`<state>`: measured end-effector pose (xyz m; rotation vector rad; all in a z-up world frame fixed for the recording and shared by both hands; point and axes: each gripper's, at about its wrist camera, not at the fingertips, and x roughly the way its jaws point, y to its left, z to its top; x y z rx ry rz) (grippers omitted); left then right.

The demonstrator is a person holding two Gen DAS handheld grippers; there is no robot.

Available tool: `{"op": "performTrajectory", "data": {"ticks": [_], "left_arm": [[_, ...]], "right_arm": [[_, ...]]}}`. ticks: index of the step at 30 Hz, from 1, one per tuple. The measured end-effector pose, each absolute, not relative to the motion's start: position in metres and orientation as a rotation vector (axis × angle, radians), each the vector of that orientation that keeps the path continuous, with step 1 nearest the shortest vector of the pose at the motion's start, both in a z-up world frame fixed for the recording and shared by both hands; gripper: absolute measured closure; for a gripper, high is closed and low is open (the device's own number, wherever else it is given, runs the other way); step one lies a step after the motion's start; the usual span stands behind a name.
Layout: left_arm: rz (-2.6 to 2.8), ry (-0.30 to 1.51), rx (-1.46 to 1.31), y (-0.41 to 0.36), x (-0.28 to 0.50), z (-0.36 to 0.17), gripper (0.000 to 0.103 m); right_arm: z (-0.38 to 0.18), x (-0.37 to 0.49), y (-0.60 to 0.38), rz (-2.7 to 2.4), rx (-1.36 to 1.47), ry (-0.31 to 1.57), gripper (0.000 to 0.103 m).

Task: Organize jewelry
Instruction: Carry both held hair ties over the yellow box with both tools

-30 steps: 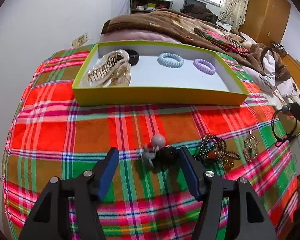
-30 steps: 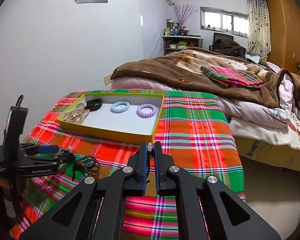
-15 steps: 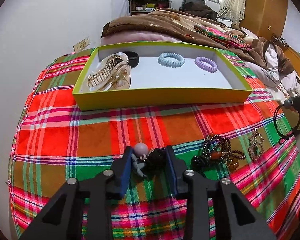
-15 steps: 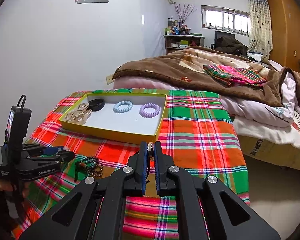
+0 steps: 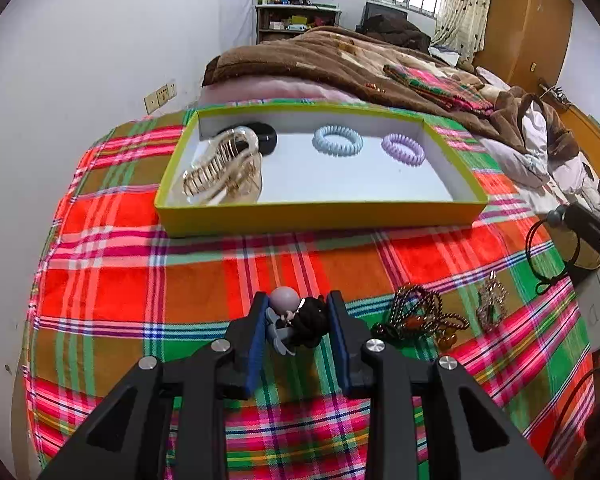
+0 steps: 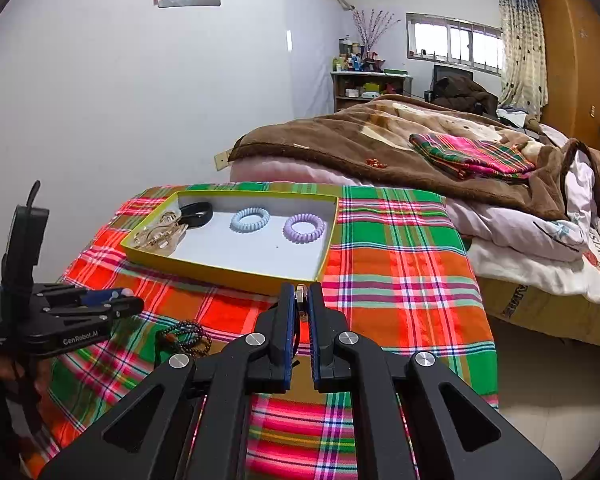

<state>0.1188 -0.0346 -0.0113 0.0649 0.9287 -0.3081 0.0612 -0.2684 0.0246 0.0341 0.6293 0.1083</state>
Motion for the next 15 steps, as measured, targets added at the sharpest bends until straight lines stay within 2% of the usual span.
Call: {"op": "performTrajectory", "data": {"ticks": [15], "left_arm": [[-0.363, 0.851, 0.054, -0.042, 0.148, 0.031, 0.073]], "right_arm": [[0.043, 0.096, -0.258, 0.135, 0.012, 0.617, 0.097]]}}
